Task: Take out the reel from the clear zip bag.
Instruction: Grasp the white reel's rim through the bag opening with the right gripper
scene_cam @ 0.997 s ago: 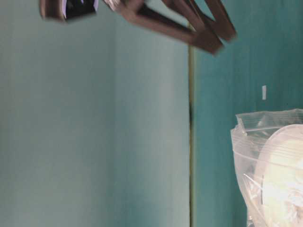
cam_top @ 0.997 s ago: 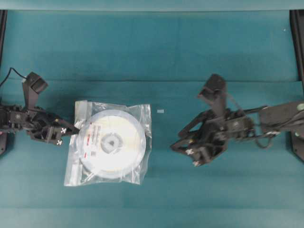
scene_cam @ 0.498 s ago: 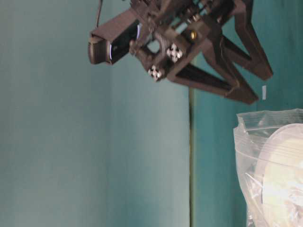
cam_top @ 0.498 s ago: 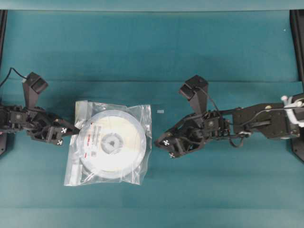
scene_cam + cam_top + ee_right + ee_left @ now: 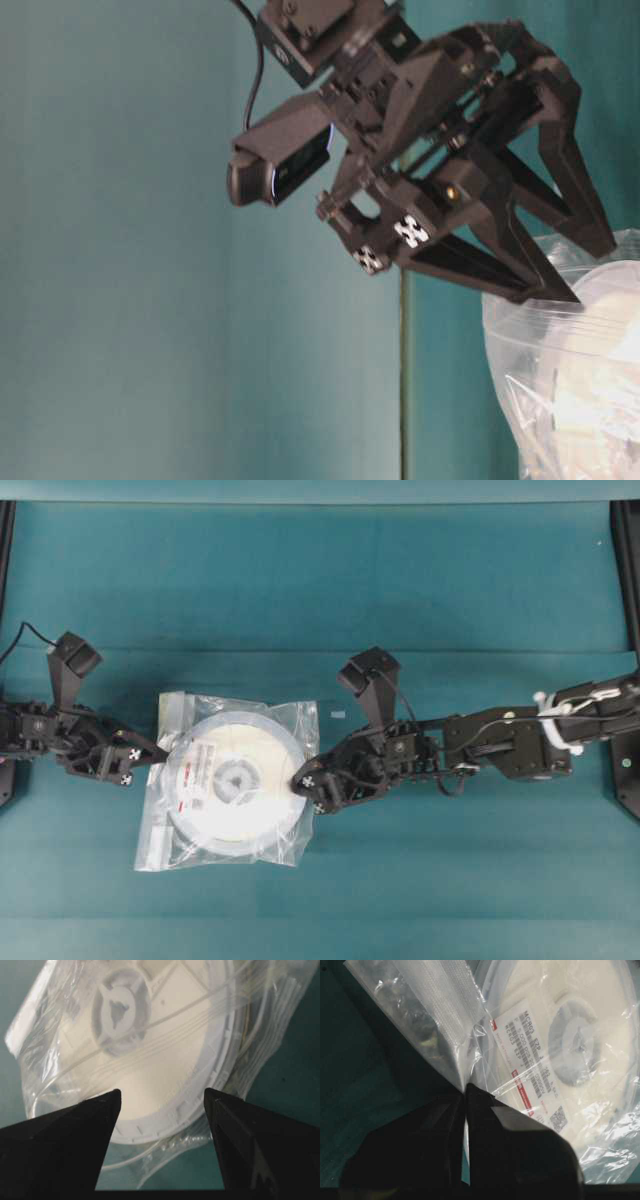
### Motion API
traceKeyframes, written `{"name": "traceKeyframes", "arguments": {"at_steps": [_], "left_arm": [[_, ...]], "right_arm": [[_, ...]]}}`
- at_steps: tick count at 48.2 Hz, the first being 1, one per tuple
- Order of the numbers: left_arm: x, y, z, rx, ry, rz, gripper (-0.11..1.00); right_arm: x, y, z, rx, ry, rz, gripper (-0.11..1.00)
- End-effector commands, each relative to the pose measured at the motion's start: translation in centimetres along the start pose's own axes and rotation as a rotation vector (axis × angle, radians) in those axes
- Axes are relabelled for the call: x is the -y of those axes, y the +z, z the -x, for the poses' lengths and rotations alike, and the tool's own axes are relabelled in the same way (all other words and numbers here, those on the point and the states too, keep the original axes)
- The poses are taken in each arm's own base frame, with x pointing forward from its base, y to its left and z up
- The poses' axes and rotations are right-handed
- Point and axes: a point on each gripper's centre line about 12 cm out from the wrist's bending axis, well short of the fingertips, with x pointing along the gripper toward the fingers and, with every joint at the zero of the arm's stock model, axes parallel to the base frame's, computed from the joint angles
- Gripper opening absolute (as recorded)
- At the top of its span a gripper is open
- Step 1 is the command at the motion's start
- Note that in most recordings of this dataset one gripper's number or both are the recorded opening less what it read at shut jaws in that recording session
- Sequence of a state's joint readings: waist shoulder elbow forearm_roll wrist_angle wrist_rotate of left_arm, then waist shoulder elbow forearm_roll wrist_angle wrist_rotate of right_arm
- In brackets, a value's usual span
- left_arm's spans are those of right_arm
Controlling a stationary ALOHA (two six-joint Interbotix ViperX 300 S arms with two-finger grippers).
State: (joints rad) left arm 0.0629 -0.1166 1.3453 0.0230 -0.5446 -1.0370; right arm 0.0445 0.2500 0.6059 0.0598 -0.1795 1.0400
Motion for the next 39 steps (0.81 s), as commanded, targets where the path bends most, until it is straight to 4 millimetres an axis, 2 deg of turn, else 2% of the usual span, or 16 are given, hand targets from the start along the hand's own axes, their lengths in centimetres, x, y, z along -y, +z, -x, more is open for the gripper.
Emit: {"name": "traceKeyframes", "arguments": {"at_steps": [1,16,39], "left_arm": [[0.3,0.3,-0.1,0.009,-0.013,0.001,0.01],[0.4,0.3,-0.1,0.010,-0.015,0.002,0.01],[0.4,0.3,-0.1,0.009,-0.013,0.002,0.01]], "right_arm": [[-0.4,0.7,-0.3,0.013,0.009,-0.017,0.84],[0.4,0.8,-1.2,0.004,-0.028,-0.029,0.84],[1.1,0.4,-0.7,-0.020,-0.069,-0.034,0.84]]}}
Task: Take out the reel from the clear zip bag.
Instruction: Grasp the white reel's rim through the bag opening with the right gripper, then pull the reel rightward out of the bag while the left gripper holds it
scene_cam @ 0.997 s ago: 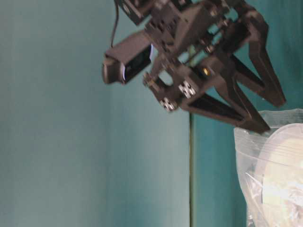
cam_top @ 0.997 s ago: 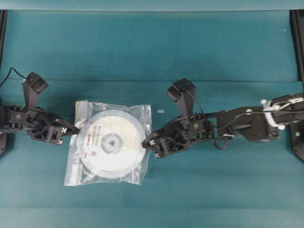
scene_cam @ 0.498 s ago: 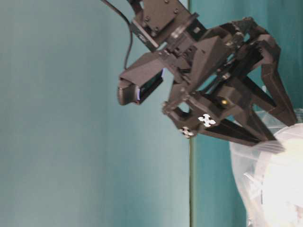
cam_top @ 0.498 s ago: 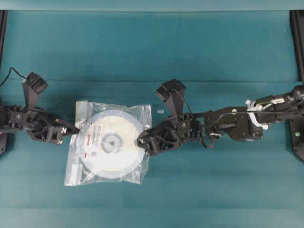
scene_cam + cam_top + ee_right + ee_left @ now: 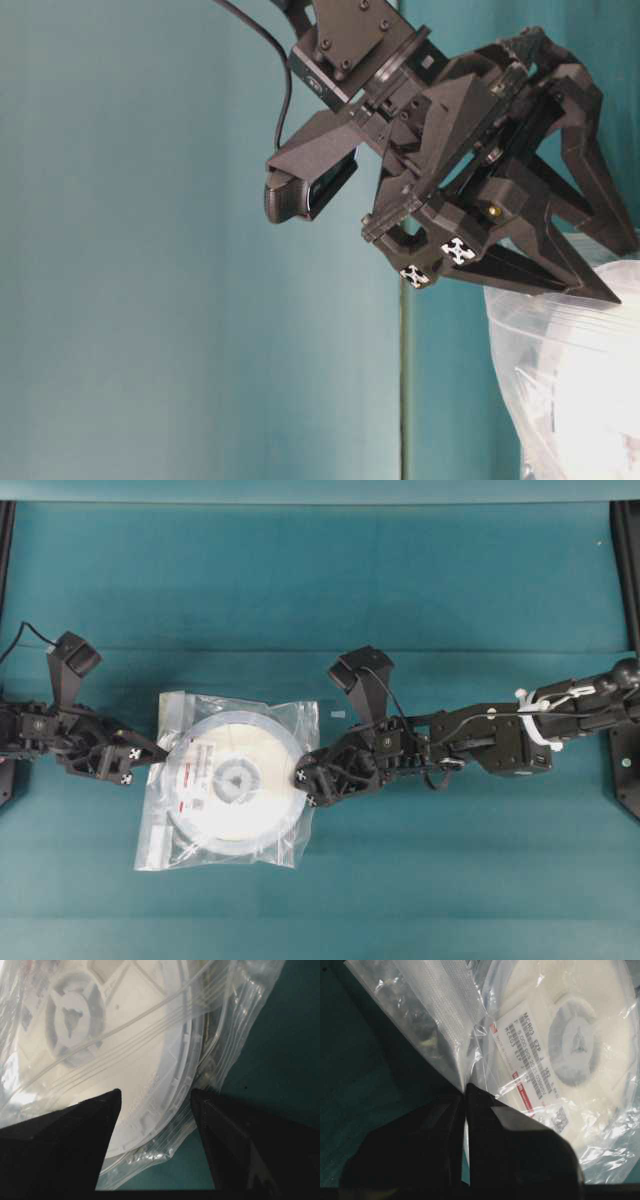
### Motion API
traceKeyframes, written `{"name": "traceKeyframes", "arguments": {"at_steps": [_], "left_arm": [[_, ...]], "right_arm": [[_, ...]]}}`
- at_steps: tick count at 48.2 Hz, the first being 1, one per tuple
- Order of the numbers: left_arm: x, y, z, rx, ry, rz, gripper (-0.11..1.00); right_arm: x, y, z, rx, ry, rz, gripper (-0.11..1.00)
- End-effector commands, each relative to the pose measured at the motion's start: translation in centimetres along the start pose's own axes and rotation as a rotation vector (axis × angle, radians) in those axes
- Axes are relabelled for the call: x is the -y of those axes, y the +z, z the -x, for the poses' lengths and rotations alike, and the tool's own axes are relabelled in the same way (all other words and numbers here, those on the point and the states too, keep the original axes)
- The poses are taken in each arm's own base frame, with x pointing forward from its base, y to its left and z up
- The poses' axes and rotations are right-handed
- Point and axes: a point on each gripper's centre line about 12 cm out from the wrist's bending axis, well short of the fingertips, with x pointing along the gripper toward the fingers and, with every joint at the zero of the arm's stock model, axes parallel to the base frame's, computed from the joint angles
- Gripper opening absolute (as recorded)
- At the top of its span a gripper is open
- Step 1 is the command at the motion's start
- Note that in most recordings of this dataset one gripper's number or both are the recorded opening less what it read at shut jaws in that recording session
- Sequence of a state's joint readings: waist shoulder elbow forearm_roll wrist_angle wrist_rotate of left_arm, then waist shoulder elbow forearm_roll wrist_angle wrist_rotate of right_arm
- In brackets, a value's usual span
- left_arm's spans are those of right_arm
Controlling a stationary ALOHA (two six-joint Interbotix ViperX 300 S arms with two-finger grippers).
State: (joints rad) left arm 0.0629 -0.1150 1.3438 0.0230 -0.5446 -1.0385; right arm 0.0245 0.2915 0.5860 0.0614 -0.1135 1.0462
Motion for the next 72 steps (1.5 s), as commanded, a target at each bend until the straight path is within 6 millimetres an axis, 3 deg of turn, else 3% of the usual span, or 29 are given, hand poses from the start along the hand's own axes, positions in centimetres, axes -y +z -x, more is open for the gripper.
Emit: {"name": "traceKeyframes", "arguments": {"at_steps": [1,13,31,36,45,48,72], "left_arm": [[0.3,0.2,-0.1,0.008,-0.011,0.001,0.01],[0.4,0.3,-0.1,0.009,-0.013,0.002,0.01],[0.5,0.4,-0.3,0.011,-0.017,0.002,0.01],[0.5,0.4,-0.3,0.011,-0.017,0.002,0.01],[0.5,0.4,-0.3,0.011,-0.017,0.002,0.01],[0.5,0.4,-0.3,0.011,-0.017,0.002,0.01],[0.5,0.4,-0.3,0.010,-0.015,0.002,0.01]], "right_arm": [[-0.5,0.3,0.4,0.010,0.016,-0.013,0.84],[-1.3,0.9,-0.5,0.021,0.031,-0.011,0.83],[-0.8,0.9,-1.1,0.005,-0.004,-0.018,0.80],[-0.2,0.8,-1.1,-0.021,-0.055,-0.023,0.68],[0.7,0.8,-1.0,-0.043,-0.107,-0.030,0.24],[0.7,0.9,-0.9,-0.040,-0.107,-0.032,0.15],[1.5,0.7,0.5,-0.036,-0.109,-0.030,0.15]]}}
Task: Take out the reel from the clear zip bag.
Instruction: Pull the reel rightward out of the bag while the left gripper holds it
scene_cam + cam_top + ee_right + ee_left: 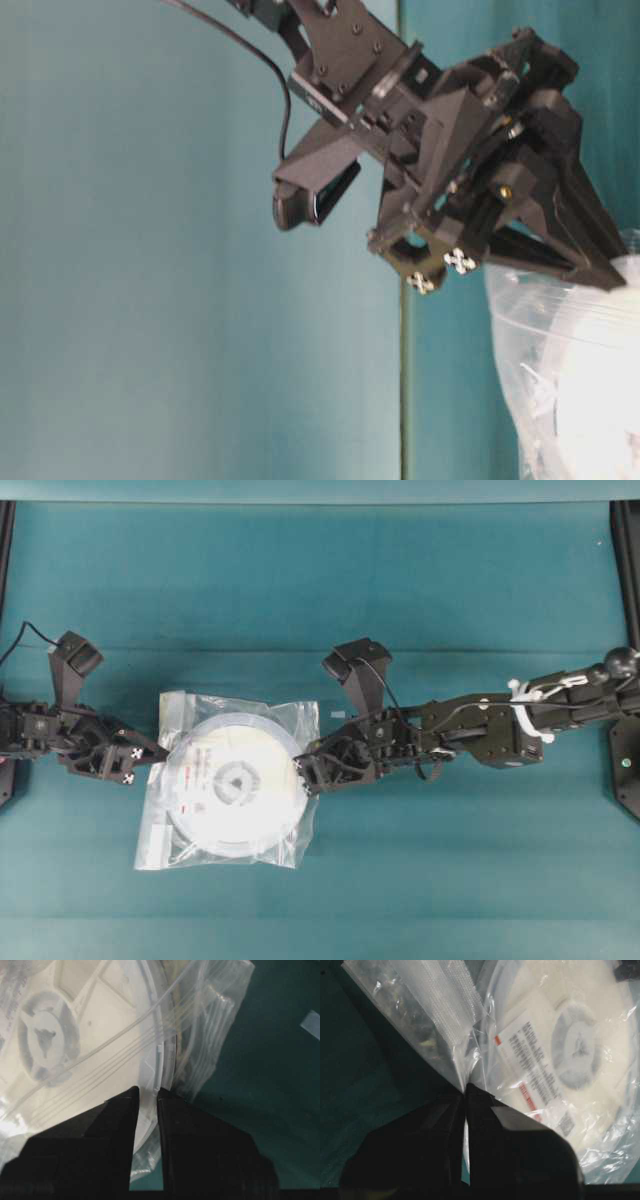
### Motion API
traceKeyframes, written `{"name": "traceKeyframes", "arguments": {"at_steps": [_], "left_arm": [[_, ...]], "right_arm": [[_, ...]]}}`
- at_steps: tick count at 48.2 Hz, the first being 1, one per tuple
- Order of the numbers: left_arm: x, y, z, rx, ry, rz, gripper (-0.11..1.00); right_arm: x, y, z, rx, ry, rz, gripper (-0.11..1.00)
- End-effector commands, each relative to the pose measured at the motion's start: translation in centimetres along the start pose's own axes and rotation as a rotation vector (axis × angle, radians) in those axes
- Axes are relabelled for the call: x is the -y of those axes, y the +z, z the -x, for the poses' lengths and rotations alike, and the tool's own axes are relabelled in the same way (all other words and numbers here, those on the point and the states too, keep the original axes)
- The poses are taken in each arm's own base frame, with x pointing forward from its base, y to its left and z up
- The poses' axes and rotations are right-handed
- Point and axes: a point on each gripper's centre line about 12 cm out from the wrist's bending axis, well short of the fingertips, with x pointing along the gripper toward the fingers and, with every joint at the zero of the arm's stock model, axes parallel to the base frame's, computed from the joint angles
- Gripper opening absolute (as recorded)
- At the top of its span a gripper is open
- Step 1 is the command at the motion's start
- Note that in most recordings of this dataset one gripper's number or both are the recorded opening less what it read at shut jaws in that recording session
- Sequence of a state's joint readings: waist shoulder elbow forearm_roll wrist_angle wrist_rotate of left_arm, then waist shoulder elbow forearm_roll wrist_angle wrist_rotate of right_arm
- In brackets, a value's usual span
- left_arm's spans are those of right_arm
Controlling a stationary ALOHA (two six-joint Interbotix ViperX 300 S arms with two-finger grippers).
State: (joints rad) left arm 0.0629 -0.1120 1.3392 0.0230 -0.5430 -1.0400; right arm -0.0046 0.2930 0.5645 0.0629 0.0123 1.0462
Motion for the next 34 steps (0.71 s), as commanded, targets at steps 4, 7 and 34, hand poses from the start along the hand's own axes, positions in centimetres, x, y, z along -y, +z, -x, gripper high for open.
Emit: {"name": "traceKeyframes", "arguments": {"at_steps": [4,7,34], "left_arm": [[0.4,0.3,-0.1,0.009,-0.014,0.001,0.01],[0.3,0.3,-0.1,0.009,-0.013,0.001,0.01],[0.4,0.3,-0.2,0.010,-0.015,0.001,0.01]], "right_arm": [[1.3,0.0,1.3,0.001,-0.019,-0.015,0.14],[1.9,-0.1,2.0,0.001,-0.026,-0.017,0.14],[7.1,-1.1,7.3,0.015,-0.067,-0.062,0.10]]}}
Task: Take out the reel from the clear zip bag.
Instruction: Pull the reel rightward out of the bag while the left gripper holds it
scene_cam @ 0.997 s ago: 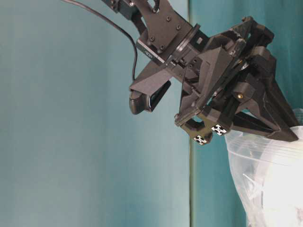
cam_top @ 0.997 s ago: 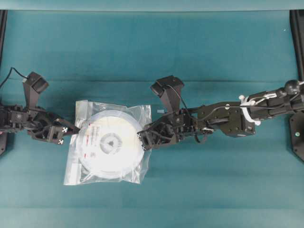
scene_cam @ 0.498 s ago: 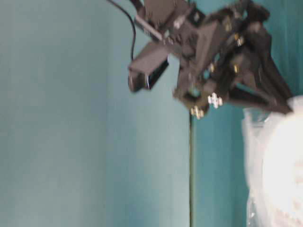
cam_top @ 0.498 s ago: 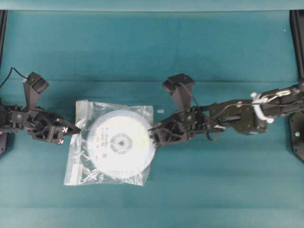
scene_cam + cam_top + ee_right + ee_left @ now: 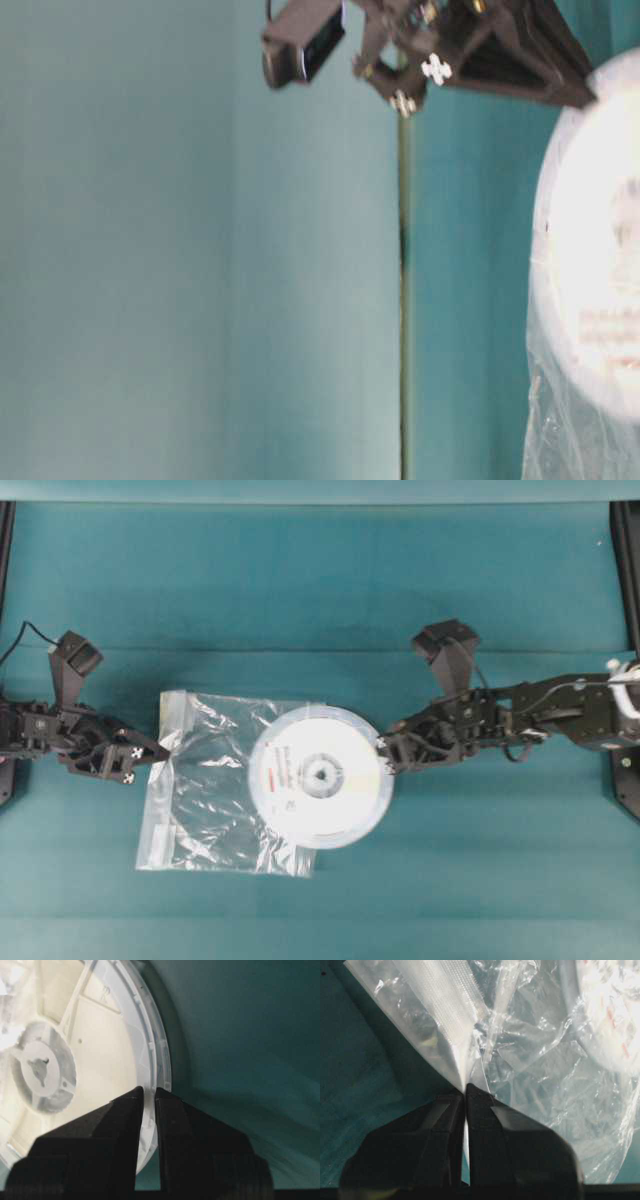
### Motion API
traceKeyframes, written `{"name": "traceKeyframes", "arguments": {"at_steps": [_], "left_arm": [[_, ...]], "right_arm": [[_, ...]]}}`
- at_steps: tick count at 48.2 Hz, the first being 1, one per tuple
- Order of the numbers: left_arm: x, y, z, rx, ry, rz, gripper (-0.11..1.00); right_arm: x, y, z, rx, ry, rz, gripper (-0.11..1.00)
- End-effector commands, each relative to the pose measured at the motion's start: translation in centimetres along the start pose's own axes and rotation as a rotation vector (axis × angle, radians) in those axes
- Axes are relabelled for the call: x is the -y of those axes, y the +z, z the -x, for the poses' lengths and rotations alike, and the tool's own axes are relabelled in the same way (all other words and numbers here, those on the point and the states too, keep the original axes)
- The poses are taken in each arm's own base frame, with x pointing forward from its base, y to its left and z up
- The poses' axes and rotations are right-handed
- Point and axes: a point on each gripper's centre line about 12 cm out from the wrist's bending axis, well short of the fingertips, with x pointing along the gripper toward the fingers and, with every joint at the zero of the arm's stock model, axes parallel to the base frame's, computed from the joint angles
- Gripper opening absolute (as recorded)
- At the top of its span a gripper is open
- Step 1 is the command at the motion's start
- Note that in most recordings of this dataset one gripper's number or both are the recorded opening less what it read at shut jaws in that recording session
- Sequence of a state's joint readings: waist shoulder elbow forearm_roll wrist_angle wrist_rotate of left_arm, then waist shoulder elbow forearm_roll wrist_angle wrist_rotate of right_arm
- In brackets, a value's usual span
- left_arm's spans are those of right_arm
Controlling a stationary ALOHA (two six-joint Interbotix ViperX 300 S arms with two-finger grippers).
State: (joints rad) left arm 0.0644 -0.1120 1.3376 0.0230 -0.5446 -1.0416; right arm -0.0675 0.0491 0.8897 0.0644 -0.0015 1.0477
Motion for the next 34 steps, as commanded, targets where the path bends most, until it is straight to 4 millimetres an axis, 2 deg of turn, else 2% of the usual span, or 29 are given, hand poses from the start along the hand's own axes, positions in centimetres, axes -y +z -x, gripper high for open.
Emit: {"name": "traceKeyframes", "arguments": {"at_steps": [1,16,23,34], "left_arm": [[0.4,0.3,-0.1,0.008,-0.013,-0.002,0.01],[0.9,0.6,-0.4,0.016,-0.026,0.000,0.01],[1.1,0.7,-0.5,0.018,-0.030,-0.001,0.01],[1.1,0.7,-0.5,0.019,-0.028,0.002,0.01]], "right_arm": [[0.2,0.0,0.9,0.009,0.011,-0.010,0.10],[2.0,-0.8,2.8,0.005,0.005,-0.013,0.10],[3.0,-1.4,3.9,-0.002,-0.006,-0.016,0.05],[4.3,-2.1,5.7,-0.011,-0.018,-0.016,0.05]]}}
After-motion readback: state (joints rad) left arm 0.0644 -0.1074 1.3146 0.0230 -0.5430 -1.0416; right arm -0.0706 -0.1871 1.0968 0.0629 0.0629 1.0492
